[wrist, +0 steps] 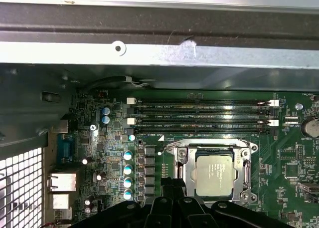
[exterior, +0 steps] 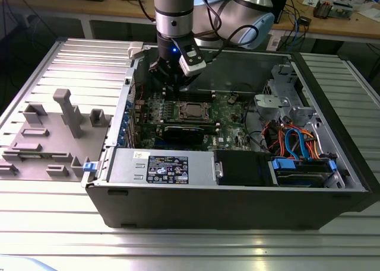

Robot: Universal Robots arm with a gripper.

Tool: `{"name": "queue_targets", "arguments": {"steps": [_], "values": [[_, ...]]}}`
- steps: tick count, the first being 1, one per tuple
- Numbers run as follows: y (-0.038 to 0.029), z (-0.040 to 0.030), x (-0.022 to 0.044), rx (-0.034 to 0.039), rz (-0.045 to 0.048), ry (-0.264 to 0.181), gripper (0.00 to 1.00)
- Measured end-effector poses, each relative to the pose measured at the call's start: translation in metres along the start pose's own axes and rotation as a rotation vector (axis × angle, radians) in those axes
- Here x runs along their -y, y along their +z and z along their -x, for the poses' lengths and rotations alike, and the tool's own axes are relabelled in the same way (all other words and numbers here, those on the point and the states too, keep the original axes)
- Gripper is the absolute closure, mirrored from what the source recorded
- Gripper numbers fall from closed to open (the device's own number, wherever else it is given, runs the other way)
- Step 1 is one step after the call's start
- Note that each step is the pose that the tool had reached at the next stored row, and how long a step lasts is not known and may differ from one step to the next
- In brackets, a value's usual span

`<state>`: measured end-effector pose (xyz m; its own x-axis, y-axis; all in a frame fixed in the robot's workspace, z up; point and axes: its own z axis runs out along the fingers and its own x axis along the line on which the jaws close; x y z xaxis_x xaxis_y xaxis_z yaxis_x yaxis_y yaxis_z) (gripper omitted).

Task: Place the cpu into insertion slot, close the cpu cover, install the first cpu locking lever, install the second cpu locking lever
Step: 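Install the first cpu locking lever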

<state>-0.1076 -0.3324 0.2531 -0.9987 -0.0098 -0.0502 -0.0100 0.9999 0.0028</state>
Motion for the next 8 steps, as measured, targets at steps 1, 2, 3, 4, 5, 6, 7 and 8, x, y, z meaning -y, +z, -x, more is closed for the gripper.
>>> {"name": "queue_targets", "arguments": {"steps": [1,2,3,4,5,6,7,8], "values": [[0.0,0.0,0.0,0.0,0.0,0.0,0.89],[0.0,-0.0001,0.0,0.0,0.0,0.0,0.89],[-0.0001,-0.0015,0.0,0.0,0.0,0.0,0.89],[-0.0002,-0.0052,0.0,-0.0001,0.0,0.0,0.89],[-0.0004,-0.0098,-0.0001,0.0,0.0,0.0,0.89],[-0.0005,-0.0114,-0.0002,0.0,0.0,0.0,0.89],[-0.0005,-0.0127,-0.0007,0.0,0.0,0.0,0.89],[-0.0006,-0.0135,-0.0025,0.0,0.0,0.0,0.89]]}}
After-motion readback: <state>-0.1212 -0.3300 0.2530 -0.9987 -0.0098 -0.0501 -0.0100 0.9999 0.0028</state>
